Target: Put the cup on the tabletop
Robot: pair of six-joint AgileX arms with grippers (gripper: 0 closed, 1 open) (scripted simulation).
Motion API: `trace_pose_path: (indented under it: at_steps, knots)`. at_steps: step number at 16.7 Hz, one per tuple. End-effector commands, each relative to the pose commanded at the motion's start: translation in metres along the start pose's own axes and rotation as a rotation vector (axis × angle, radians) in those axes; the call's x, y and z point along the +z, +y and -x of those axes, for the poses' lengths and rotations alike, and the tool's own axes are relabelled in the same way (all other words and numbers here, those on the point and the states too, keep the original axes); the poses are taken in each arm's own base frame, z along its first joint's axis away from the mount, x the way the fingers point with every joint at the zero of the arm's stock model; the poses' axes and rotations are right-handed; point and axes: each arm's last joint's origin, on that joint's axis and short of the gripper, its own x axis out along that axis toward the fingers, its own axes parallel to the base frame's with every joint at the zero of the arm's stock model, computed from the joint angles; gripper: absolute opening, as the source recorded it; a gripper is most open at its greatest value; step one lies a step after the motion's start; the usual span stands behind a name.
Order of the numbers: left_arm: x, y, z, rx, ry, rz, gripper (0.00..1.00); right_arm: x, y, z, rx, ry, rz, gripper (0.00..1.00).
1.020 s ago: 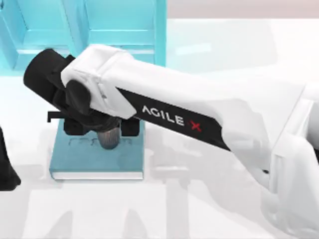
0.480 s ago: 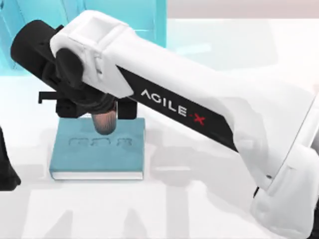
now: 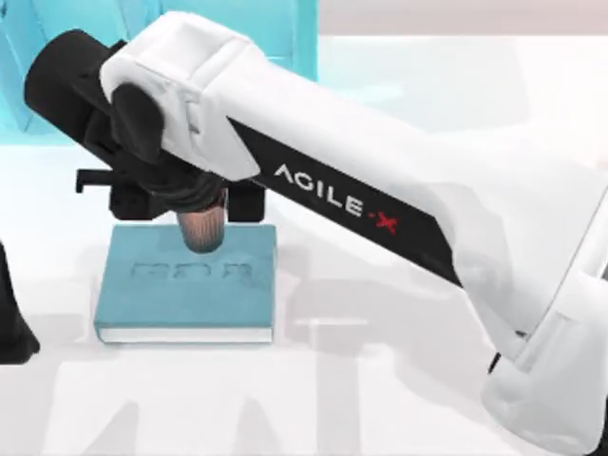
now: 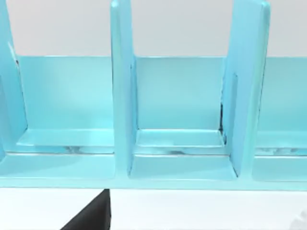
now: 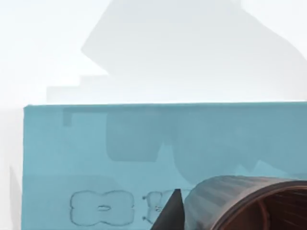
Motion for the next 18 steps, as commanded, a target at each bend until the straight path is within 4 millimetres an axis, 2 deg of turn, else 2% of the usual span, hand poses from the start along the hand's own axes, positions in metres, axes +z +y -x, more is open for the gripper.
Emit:
trace_pose_path:
  at_steps: [3, 6, 10, 14, 18]
  knots:
    - [0.000, 0.000, 0.000, 0.000, 0.000, 0.000, 1.00, 0.013, -0.016, 0.008, 0.014, -0.014, -0.005, 0.00]
    - [0.000, 0.000, 0.000, 0.000, 0.000, 0.000, 1.00, 0.020, -0.042, 0.022, 0.015, -0.016, -0.001, 0.00]
    - [0.000, 0.000, 0.000, 0.000, 0.000, 0.000, 1.00, 0.016, -0.077, 0.018, -0.033, 0.020, 0.021, 0.00]
    - [0.000, 0.000, 0.000, 0.000, 0.000, 0.000, 1.00, 0.019, -0.107, 0.034, -0.004, 0.001, 0.013, 0.00]
    - [0.000, 0.000, 0.000, 0.000, 0.000, 0.000, 1.00, 0.000, -0.146, 0.026, -0.051, 0.037, 0.046, 0.00]
